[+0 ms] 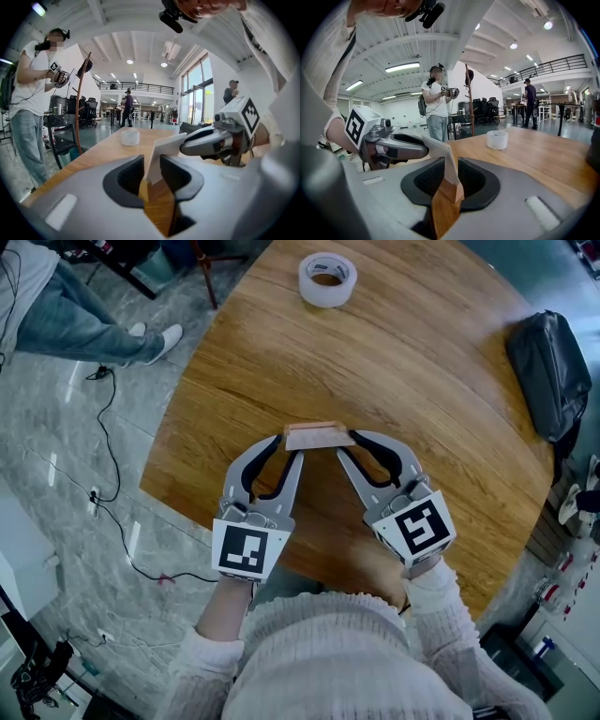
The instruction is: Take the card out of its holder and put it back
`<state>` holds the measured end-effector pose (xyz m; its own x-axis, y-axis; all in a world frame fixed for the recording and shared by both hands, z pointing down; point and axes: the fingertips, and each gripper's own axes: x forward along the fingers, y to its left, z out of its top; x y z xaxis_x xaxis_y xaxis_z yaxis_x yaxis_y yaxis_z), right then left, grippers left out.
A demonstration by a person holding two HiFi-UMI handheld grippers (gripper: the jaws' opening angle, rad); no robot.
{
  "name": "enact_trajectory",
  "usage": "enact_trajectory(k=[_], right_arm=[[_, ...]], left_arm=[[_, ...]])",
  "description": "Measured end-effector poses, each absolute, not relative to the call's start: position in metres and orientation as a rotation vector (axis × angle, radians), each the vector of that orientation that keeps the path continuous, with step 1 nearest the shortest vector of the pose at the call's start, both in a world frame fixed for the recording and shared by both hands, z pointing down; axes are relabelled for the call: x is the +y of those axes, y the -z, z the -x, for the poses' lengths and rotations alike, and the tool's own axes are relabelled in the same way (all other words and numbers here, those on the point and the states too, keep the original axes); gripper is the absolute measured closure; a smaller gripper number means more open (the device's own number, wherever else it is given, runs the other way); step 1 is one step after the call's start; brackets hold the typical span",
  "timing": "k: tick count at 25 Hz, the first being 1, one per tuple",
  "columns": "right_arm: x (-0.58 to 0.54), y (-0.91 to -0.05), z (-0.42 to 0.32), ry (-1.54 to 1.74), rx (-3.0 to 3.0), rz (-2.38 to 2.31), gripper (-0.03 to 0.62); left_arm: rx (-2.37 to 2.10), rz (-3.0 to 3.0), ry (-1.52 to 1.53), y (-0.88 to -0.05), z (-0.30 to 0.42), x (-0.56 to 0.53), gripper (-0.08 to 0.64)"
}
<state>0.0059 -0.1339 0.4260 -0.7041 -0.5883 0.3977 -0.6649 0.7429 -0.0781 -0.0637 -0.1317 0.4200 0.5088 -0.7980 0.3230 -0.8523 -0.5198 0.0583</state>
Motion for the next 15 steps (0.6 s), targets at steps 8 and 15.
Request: enact_trajectory(k=[8,15], right_arm=[[-0.109,-0.412,-0.016,-0.289,-2.576,-1.007,0.522],[-0.074,-0.391,-0.012,-0.298,-2.601,-1.033,0.531]], left_arm=[[-1.406,-2.561,-0.399,-0.405,0.067,-0.110,0.462],[-1.339,-2.624,-0.372,-0.382,0.055,-0.072,0.462]])
